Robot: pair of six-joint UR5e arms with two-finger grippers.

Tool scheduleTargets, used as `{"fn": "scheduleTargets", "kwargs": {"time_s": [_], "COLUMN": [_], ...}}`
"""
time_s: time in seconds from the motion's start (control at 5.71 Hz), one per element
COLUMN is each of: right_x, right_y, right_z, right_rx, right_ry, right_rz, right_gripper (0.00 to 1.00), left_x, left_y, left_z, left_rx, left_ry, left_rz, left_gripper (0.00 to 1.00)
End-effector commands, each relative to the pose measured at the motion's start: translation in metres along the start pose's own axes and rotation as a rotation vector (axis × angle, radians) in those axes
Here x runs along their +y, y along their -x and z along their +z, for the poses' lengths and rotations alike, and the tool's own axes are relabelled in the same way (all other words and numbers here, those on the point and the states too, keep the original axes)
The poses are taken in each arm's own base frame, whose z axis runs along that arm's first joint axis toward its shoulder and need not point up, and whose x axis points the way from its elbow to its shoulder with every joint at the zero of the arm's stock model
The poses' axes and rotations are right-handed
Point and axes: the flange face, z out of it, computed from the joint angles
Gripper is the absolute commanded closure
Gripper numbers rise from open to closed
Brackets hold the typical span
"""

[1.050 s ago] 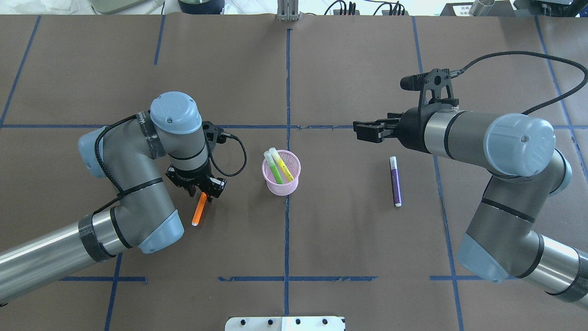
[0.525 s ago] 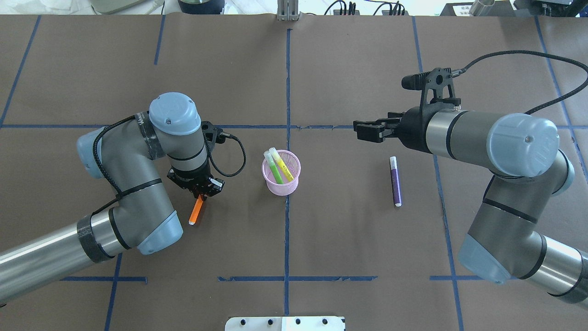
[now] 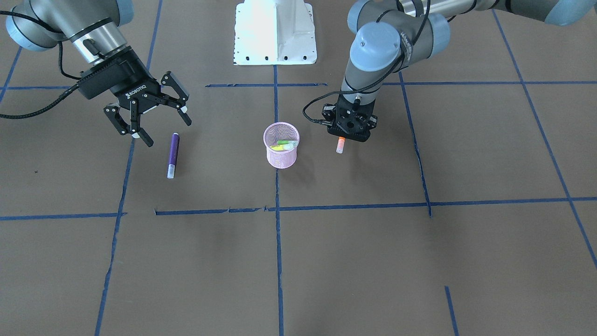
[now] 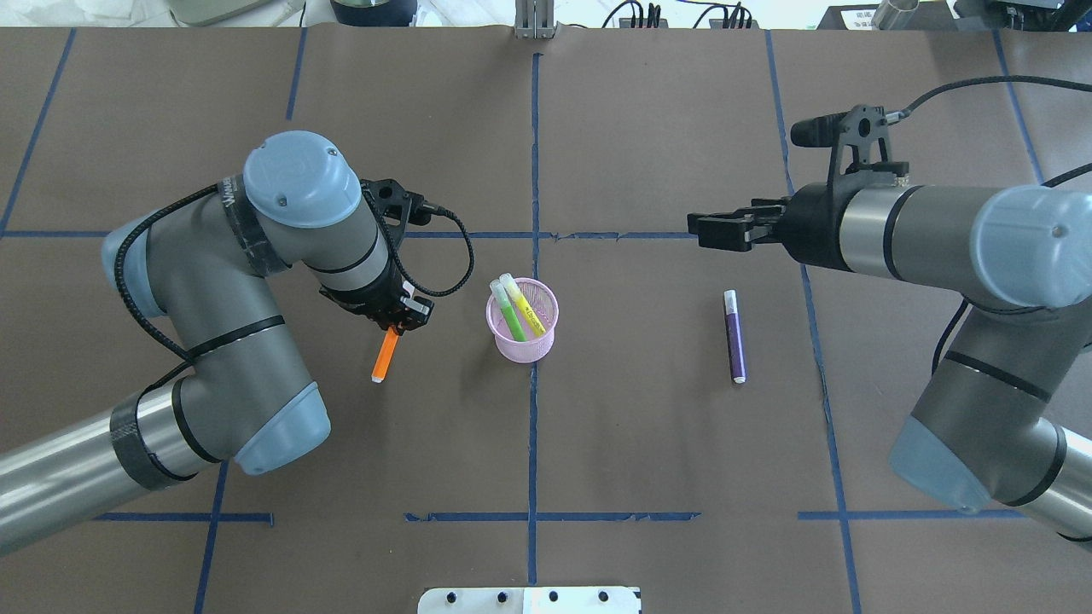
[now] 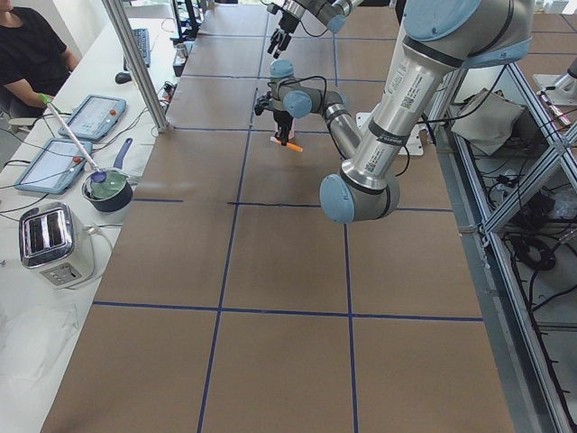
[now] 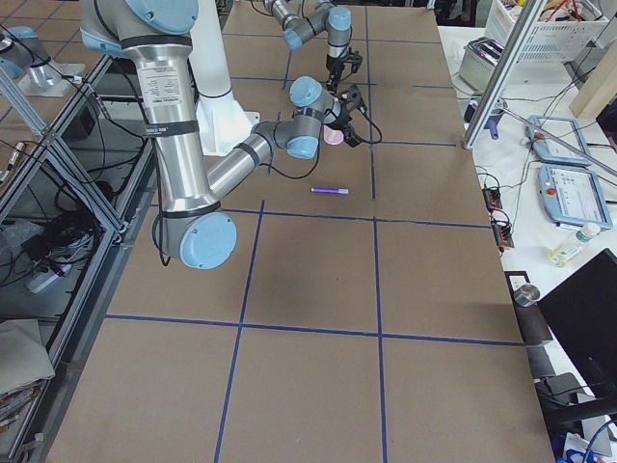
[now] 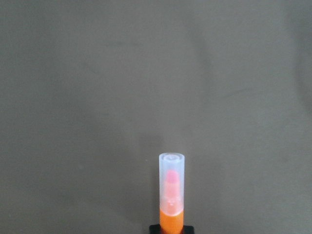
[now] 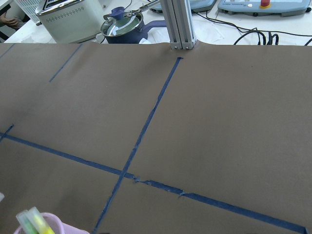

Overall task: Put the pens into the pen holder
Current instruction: 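Lift the orange marker with the left gripper and carry it over the cup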

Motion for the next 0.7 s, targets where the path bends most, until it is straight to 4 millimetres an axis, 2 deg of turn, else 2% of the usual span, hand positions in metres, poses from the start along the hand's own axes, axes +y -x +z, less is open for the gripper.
{"fn": "scheduleTargets", "kwargs": {"time_s": [0.0,0.17,0.35,0.53], "right_x": [-0.012,-0.015,-0.015,-0.015], "right_y": [-0.033,-0.039,-0.039,-0.041], "right_z": [-0.017,-0.018,-0.017,-0.016], "right_rx": [-0.006,0.001,0.002,0.005], "right_ry": [0.058,0.060,0.060,0.061], "right_rz": [0.022,0.028,0.029,0.030], "right_gripper": [0.05,0.05,0.04,0.04], "left_x": [-0.004,0.008,0.020,0.037], "left_y": [-0.030,-0.052,-0.073,-0.092], "left_z": [-0.073,-0.071,-0.060,-0.040], "left_rx": [0.097,0.157,0.176,0.212], "left_ry": [-0.349,-0.474,-0.577,-0.681], "left_rz": [-0.051,-0.034,-0.078,-0.097], "left_gripper": [1.00,1.00,1.00,1.00]}}
